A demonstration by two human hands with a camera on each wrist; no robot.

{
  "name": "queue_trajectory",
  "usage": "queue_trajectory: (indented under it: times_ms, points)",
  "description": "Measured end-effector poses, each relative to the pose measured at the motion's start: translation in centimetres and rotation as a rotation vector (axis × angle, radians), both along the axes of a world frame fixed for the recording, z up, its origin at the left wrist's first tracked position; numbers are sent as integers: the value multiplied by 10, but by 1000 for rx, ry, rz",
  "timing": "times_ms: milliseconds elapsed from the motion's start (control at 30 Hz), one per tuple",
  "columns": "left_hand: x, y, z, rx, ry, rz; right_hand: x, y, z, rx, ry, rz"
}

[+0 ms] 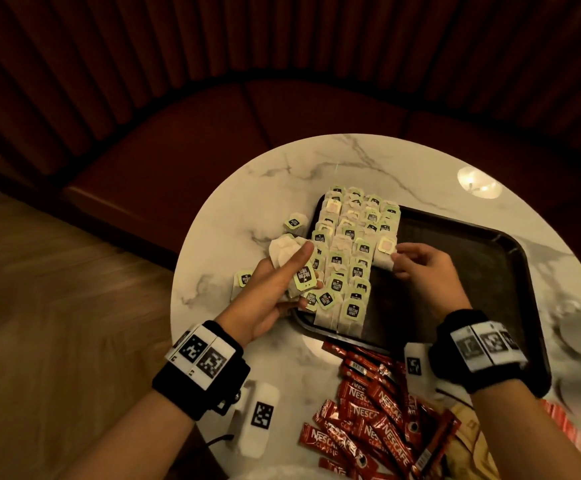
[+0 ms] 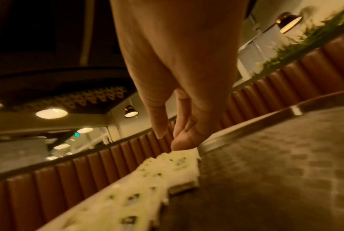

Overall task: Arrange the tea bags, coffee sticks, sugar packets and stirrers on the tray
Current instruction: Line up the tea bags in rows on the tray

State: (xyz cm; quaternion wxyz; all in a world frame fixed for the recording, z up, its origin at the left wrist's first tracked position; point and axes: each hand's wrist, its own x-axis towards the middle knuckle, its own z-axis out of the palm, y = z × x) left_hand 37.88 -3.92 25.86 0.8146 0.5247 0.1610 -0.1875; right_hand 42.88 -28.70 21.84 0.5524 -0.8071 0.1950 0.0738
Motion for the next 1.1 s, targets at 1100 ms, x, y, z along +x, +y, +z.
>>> queue_trajectory:
  times_ms: [1100]
  points:
    - [-2, -14, 2, 17, -184, 86, -74, 65, 52, 515, -54, 255]
